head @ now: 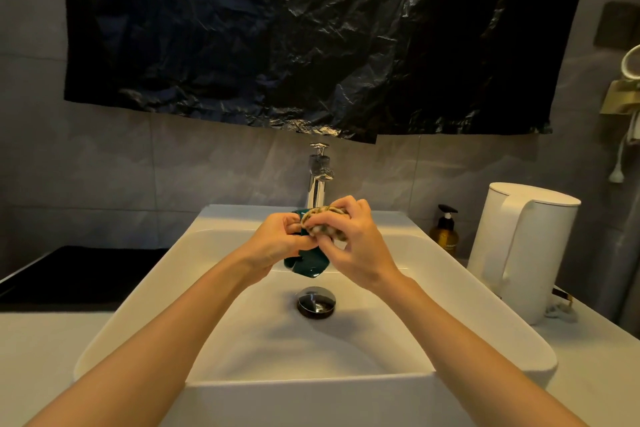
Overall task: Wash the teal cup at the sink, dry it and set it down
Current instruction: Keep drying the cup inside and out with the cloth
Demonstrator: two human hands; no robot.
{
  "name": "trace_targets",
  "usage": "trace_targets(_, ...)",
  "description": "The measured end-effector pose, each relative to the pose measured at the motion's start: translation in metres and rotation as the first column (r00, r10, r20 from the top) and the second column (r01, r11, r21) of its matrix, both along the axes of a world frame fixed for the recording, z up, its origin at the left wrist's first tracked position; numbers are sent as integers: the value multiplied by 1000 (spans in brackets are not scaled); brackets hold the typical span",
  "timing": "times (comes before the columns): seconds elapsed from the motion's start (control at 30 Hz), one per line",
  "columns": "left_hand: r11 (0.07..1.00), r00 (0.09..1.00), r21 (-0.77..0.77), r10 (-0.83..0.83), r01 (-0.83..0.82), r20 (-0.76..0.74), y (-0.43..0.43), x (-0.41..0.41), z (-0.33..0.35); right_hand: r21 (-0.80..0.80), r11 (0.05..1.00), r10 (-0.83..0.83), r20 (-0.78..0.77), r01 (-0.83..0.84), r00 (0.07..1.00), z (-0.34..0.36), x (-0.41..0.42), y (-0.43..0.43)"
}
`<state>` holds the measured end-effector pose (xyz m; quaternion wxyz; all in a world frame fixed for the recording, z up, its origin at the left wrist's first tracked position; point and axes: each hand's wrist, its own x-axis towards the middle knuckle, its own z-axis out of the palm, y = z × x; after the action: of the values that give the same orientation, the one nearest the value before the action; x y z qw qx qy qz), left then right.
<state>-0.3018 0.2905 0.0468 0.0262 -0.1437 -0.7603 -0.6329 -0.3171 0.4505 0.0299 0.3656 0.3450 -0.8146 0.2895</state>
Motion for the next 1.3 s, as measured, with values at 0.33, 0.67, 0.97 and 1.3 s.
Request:
trace_targets(0.33,992,998,-106,-63,65,23,7,1,-6,-71,995,-55,234,74,971,6,-3,-1)
trace_targets(0.67,989,995,-112,-91,95,46,5,2,-9,-243,968,40,406,66,913,5,-16,1)
trace_targets(0.97,991,994,-74,-111,111,13,5,4,-9,-101,995,-1,152,17,988,5,-3,-9)
trace_targets(1.3,979,986,-112,-167,168,25,12,7,-9,-461,874,168,583,153,795,13,-18,5)
